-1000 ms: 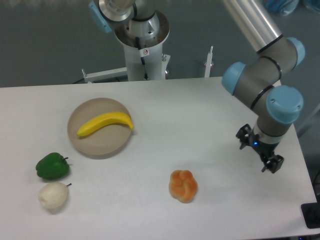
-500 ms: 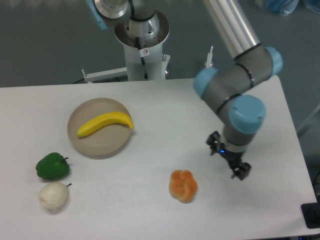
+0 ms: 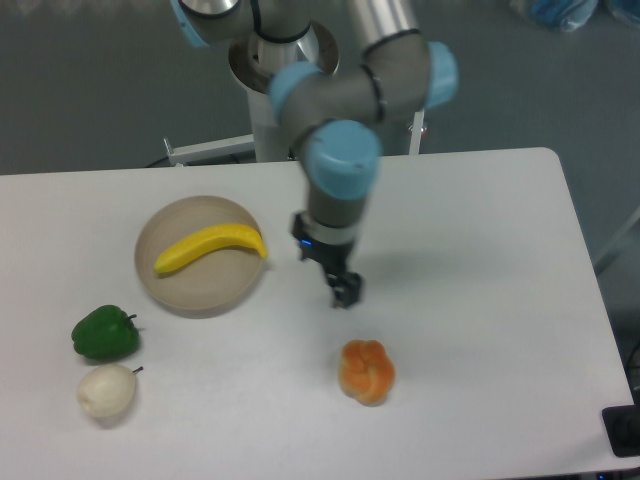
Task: Pick up the banana from the plate
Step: 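Move the open gripper over the yellow banana and lower it, then close the gripper around the middle of the banana on the plate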
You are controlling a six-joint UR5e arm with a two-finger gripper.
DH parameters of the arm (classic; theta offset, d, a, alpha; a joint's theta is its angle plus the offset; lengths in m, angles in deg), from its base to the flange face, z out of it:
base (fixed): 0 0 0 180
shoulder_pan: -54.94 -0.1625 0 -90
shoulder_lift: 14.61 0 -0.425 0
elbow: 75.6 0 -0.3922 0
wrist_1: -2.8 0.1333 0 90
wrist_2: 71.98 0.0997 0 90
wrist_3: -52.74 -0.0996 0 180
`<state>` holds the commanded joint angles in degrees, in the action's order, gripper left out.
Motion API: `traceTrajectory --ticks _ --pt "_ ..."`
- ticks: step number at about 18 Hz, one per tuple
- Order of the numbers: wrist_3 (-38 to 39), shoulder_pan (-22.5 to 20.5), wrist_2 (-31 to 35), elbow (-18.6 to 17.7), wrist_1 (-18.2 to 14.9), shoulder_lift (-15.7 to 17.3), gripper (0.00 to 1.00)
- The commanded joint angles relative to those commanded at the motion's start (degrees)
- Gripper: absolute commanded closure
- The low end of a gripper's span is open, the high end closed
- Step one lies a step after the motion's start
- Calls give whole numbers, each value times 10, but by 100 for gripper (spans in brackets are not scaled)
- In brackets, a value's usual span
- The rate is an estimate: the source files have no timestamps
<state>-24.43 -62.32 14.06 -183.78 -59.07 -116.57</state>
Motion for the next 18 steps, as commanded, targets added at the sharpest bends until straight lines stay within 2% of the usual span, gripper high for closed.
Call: traceTrajectory --ticks 6,10,11,15,18 --pt "32 70 -4 -39 4 6 0" --pt "47 84 -5 -70 11 0 0" --pt "47 84 -6 -78 20 -1 0" --pt "88 94 -7 -109 95 -24 0" --pt "101 97 -7 -110 106 -36 0"
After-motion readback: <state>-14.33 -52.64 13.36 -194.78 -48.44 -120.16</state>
